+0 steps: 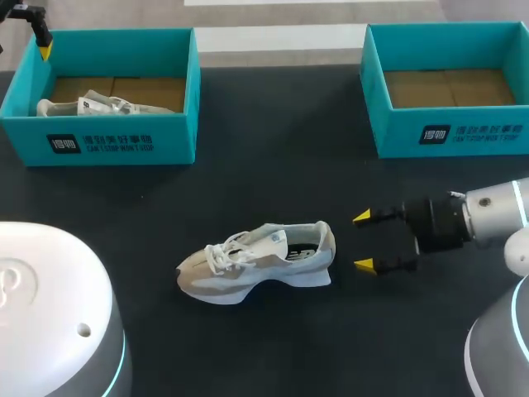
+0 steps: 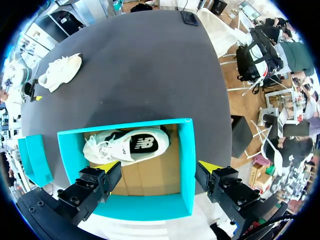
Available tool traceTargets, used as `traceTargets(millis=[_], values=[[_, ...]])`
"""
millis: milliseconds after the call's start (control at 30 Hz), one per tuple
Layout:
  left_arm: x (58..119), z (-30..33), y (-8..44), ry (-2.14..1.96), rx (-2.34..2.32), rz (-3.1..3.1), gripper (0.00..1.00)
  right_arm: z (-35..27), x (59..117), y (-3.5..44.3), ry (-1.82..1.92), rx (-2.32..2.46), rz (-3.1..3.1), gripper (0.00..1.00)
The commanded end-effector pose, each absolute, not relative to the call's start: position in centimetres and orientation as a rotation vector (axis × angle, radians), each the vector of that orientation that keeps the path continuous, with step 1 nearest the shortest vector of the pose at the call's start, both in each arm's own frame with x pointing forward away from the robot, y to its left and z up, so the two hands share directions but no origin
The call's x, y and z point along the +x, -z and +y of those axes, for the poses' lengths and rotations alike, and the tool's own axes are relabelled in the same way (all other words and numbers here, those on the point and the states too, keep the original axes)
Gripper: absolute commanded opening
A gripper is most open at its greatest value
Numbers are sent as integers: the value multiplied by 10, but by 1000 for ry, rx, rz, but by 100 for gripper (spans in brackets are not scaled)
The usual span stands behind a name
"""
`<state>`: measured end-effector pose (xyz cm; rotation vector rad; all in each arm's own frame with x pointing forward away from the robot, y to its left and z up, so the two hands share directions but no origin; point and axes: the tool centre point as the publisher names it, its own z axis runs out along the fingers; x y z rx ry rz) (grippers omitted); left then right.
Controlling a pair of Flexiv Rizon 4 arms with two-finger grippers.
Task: Take the shoe out of the shoebox, open the shoe tongue, remove and reinsert the insole, then place the shoe into the shoebox
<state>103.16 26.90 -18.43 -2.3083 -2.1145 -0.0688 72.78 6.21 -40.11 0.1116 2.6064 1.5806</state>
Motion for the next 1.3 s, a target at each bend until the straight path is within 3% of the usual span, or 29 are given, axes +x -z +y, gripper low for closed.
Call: traceTargets(millis=[33, 1300], values=[[1031, 269, 184, 71, -2308, -2113, 100, 75, 733, 404, -1576, 114, 2617, 100], [1031, 269, 184, 71, -2308, -2113, 100, 163, 718, 421, -1739, -5, 2625, 100]])
